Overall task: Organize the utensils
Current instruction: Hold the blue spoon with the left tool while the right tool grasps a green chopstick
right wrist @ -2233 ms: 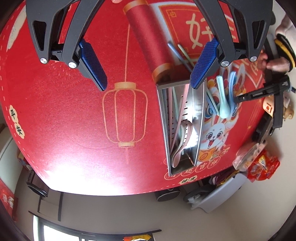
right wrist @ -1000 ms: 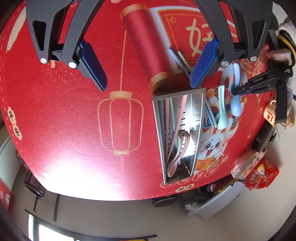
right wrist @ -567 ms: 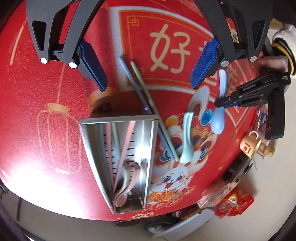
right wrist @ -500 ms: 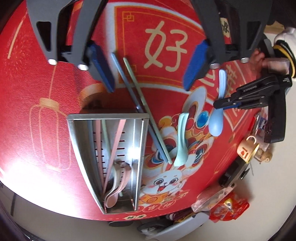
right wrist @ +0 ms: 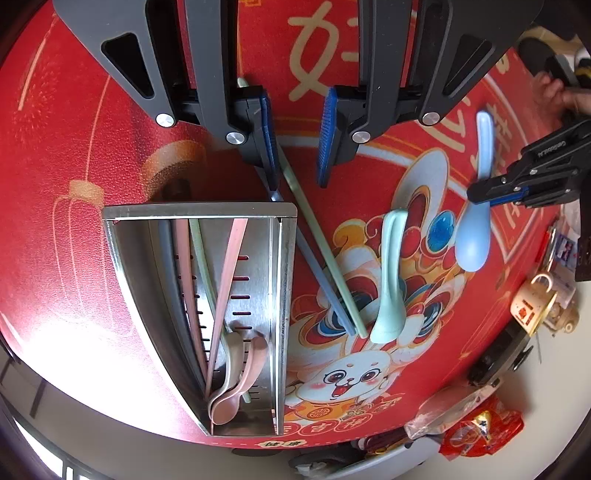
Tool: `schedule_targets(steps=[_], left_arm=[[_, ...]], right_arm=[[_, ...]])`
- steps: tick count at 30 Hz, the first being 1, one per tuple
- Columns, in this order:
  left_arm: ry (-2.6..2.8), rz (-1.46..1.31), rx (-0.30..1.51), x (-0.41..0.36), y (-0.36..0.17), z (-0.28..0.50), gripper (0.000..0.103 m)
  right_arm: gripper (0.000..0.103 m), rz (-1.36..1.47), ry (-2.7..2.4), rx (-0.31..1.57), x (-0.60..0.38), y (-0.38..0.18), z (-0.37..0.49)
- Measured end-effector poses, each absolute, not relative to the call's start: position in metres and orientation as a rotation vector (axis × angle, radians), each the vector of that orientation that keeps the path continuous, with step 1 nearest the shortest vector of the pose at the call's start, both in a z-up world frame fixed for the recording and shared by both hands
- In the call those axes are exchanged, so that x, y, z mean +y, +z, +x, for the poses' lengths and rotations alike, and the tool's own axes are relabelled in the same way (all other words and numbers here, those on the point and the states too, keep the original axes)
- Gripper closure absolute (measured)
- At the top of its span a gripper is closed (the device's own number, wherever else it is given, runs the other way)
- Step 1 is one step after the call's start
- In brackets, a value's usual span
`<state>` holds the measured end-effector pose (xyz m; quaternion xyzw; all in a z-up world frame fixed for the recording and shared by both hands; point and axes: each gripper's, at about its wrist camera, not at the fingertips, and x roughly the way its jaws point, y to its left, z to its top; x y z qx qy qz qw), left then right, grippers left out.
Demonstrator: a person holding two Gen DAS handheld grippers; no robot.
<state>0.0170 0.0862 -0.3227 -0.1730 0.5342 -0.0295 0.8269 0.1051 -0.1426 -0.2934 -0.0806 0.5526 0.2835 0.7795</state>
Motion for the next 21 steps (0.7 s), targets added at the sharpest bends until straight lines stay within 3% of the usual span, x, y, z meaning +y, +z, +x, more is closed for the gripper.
schedule_targets(steps=[3, 7, 21], left_arm=[[-0.081, -0.357, 1.137, 0.086, -0.323, 0.018, 0.095], [-0.102, -0.345, 1.141, 0.087, -0.323, 0.019, 0.095], [-0.160, -0.329, 1.149, 0.089, -0.325, 0.023, 0.095]], right_arm=[[0.085, -0.203, 0.601, 1.181, -0.136, -0.297, 0.102], [0.094, -0.209, 0.591, 1.178, -0.133, -0.297, 0.099], [0.094, -0.164, 0.592, 1.291, -0.139, -0.296, 0.065]])
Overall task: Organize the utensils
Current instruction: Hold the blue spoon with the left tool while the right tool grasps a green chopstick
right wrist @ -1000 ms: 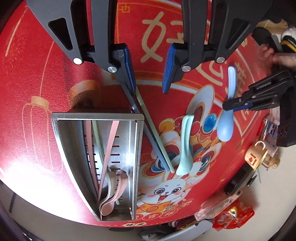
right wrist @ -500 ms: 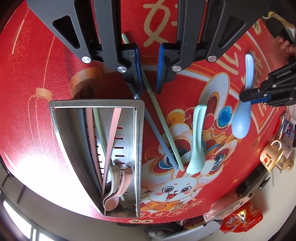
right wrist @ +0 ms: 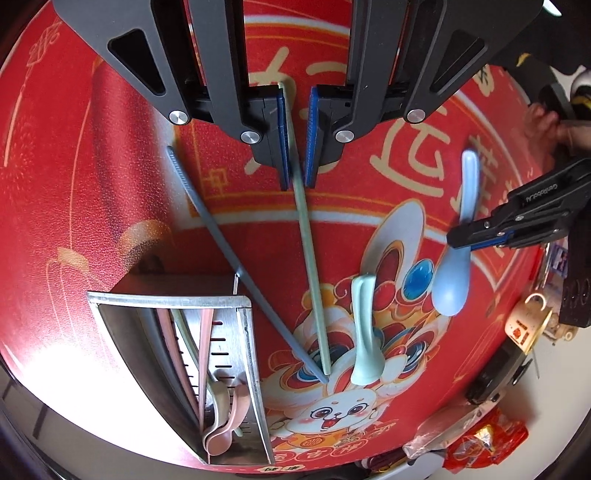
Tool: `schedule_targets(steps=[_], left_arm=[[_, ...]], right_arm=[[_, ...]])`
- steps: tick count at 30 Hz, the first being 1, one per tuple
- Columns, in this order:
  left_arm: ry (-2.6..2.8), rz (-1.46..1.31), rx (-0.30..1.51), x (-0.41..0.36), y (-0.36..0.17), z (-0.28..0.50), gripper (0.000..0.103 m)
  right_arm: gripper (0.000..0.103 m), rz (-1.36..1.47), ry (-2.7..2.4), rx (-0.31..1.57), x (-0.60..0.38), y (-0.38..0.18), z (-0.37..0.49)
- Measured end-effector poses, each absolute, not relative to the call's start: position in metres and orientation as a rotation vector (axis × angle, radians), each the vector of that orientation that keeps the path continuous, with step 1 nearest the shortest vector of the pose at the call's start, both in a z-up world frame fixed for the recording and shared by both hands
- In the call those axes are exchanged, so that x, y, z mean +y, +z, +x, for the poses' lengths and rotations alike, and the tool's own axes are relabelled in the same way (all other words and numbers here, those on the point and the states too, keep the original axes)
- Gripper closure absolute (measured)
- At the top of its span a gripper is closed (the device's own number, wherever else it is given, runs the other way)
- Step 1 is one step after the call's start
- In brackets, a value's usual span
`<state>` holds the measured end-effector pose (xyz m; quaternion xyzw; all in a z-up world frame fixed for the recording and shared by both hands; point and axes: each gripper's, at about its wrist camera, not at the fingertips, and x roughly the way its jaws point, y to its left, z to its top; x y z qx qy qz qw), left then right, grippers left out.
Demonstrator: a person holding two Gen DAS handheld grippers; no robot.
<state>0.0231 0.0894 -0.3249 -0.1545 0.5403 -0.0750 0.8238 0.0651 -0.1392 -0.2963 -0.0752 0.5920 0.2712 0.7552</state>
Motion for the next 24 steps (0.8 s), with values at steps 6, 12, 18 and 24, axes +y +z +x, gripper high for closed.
schedule_targets(steps=[6, 12, 18, 24], left_arm=[[-0.168, -0.320, 1.149, 0.088, -0.325, 0.024, 0.095], [-0.166, -0.311, 1.145, 0.087, -0.325, 0.024, 0.095], [-0.166, -0.322, 1.140, 0.089, -0.326, 0.023, 0.095], [-0.162, -0.341, 1.137, 0.091, -0.326, 0.021, 0.095]], right_arm=[[0.094, -0.184, 0.575, 1.253, -0.121, -0.294, 0.081], [0.094, -0.228, 0.565, 1.208, -0.098, -0.296, 0.094], [0.094, -0.233, 0.542, 1.172, -0.089, -0.296, 0.101], [0.095, -0.213, 0.563, 1.167, -0.093, -0.297, 0.096]])
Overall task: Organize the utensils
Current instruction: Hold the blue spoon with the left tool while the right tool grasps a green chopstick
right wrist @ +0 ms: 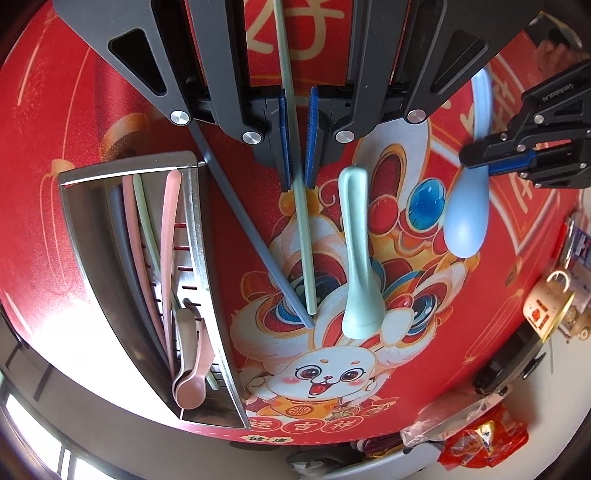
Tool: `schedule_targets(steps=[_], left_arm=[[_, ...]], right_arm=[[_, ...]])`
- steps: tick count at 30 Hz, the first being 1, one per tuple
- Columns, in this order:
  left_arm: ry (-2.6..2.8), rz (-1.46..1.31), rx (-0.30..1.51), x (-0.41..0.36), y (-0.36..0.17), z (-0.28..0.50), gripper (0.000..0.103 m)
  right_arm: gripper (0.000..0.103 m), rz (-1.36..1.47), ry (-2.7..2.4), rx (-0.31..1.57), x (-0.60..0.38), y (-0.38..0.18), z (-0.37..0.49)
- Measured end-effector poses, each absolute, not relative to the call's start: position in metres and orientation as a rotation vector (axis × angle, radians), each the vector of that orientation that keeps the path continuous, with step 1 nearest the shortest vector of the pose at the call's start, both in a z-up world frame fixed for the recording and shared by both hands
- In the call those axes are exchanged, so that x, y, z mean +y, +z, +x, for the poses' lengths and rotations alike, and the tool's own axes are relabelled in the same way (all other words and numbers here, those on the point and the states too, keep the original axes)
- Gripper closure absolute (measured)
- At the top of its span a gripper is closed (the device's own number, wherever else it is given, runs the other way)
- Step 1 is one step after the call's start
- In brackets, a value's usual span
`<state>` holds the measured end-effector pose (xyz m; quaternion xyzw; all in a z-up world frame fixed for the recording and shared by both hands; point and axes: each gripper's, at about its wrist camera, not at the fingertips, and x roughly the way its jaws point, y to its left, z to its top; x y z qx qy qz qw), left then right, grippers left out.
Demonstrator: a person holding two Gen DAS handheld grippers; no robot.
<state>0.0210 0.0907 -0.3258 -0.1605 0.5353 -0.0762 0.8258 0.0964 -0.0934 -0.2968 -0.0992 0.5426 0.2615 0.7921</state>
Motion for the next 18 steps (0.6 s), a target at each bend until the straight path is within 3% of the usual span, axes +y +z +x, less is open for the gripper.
schedule_targets(steps=[8, 18], left_arm=[[-0.147, -0.351, 1.139, 0.090, -0.325, 0.020, 0.095], [-0.124, -0.398, 1.144, 0.093, -0.325, 0.021, 0.095]], right_arm=[[0.097, -0.228, 0.608, 1.166, -0.098, -0.295, 0.086], [0.097, -0.091, 0.677, 1.095, -0.124, -0.252, 0.084]])
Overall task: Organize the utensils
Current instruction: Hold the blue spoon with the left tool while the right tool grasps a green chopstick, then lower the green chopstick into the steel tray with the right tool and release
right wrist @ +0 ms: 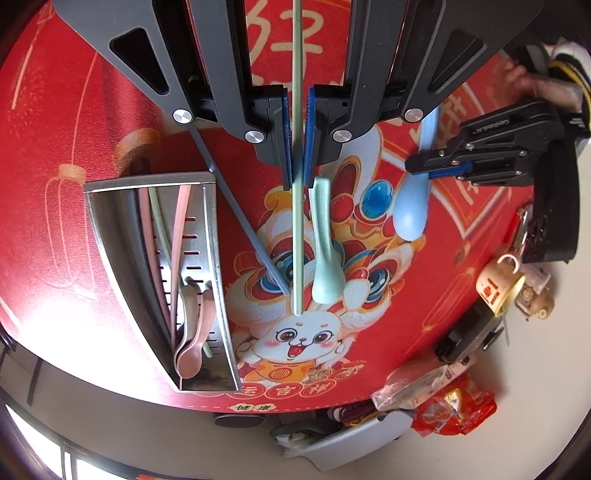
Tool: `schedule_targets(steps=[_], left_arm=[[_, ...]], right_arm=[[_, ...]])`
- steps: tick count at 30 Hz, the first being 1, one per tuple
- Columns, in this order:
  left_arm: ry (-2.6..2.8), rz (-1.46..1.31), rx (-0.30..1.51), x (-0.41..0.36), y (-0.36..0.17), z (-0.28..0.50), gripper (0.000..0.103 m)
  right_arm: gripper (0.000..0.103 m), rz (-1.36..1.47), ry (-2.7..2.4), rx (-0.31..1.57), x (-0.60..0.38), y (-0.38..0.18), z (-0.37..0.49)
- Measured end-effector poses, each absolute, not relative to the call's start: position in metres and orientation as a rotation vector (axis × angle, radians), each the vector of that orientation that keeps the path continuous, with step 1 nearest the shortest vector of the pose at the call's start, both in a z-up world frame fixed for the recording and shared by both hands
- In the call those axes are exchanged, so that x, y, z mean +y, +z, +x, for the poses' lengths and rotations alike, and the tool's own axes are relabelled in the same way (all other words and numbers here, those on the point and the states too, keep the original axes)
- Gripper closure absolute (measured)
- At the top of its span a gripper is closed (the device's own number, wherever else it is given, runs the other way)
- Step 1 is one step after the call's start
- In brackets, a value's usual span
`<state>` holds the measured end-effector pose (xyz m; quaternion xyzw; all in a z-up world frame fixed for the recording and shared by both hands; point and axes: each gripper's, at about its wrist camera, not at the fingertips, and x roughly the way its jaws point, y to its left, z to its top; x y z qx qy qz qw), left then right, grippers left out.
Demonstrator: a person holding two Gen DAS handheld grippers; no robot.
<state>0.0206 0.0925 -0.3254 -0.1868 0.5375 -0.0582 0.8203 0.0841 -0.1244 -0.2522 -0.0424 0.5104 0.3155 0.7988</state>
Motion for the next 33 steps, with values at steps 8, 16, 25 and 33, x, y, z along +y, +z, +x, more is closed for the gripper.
schedule_targets(steps=[8, 16, 25, 33], left_arm=[[-0.096, -0.432, 1.135, 0.093, -0.326, 0.018, 0.095], [-0.048, -0.451, 1.116, 0.092, -0.325, 0.014, 0.095], [-0.023, -0.437, 1.090, 0.089, -0.324, 0.011, 0.095], [-0.025, -0.473, 1.078, 0.092, -0.326, 0.009, 0.095]], right_arm=[[0.097, 0.033, 0.589, 1.114, -0.162, -0.230, 0.124], [0.097, 0.061, 0.453, 1.146, -0.153, -0.233, 0.197], [0.097, 0.047, 0.340, 1.224, -0.134, -0.255, 0.252], [0.097, -0.034, 0.314, 1.284, -0.118, -0.271, 0.264]])
